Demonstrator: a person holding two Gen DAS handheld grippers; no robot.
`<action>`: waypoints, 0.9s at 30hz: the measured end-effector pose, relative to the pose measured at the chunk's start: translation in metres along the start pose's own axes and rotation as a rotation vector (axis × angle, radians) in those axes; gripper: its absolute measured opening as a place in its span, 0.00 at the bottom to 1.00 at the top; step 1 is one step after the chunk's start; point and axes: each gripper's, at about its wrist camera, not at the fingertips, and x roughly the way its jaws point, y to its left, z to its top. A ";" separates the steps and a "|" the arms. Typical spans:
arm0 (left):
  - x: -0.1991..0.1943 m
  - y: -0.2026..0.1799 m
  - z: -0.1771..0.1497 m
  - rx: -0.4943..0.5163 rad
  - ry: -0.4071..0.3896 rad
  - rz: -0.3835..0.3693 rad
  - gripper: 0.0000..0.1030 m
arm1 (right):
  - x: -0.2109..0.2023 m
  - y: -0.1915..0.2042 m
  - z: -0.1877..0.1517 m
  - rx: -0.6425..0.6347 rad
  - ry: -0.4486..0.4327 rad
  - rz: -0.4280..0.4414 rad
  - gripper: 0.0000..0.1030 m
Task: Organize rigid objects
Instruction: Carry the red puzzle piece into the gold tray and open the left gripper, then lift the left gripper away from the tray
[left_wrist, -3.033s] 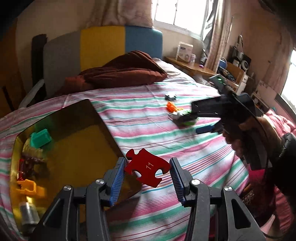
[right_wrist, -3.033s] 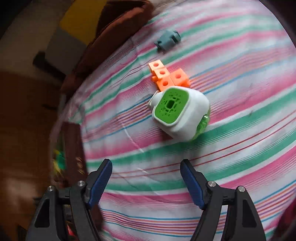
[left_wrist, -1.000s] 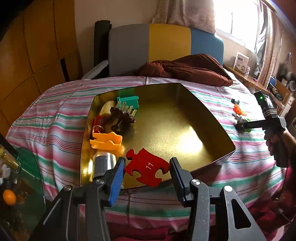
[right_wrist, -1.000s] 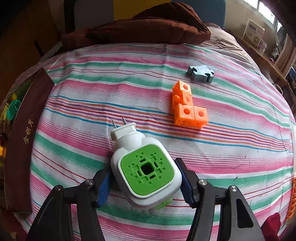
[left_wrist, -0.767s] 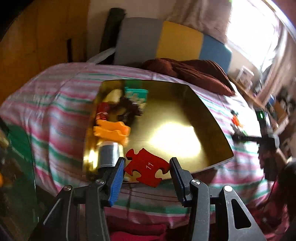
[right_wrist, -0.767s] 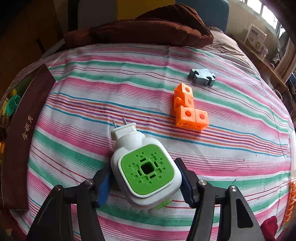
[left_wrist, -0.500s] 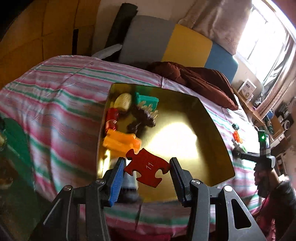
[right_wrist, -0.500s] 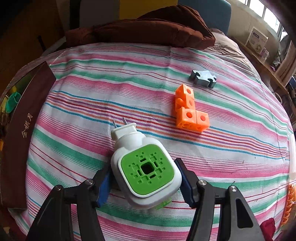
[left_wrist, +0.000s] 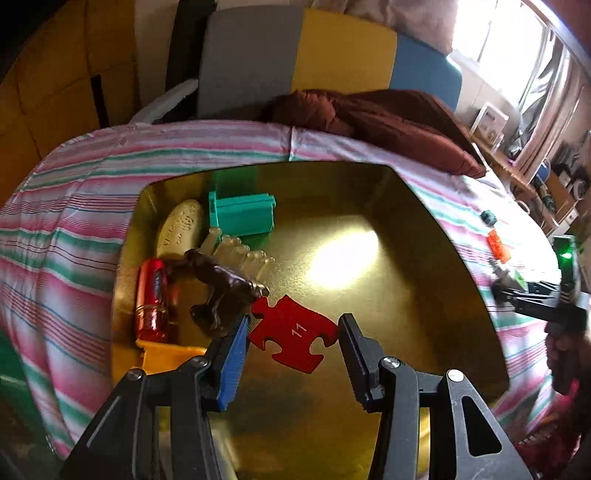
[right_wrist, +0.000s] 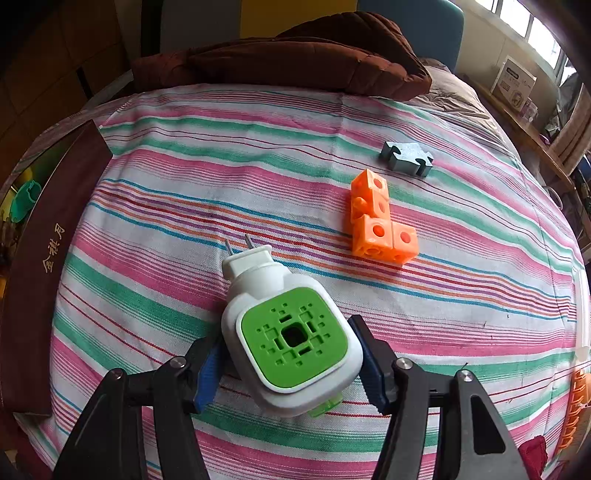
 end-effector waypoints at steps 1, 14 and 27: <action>0.004 0.000 0.001 0.001 0.008 0.000 0.48 | 0.000 0.000 0.000 0.000 0.000 0.000 0.61; 0.014 0.011 -0.002 0.004 0.029 0.071 0.54 | -0.001 0.000 0.000 -0.005 -0.003 -0.004 0.61; -0.068 0.013 -0.047 -0.024 -0.174 0.186 0.64 | -0.005 0.004 -0.004 -0.029 -0.019 -0.026 0.61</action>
